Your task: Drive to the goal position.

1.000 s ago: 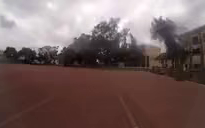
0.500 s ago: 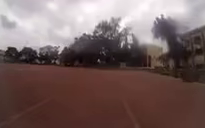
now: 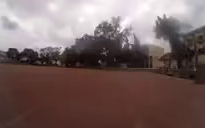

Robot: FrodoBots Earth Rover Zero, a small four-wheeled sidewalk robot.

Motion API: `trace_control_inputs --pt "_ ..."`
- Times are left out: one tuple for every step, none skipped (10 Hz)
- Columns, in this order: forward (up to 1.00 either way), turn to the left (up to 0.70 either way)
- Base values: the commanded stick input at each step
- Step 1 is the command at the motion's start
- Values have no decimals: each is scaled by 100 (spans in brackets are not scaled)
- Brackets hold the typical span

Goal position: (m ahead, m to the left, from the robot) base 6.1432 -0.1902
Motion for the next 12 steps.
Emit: trace_control_inputs --pt "100 -10" --pt "100 -28" --pt "100 -28" --pt "100 -25" --pt "100 -18" --pt "100 0" --pt "100 0" --pt "100 0" --pt "100 0" --pt "100 0" --pt "100 0" --pt "100 0"
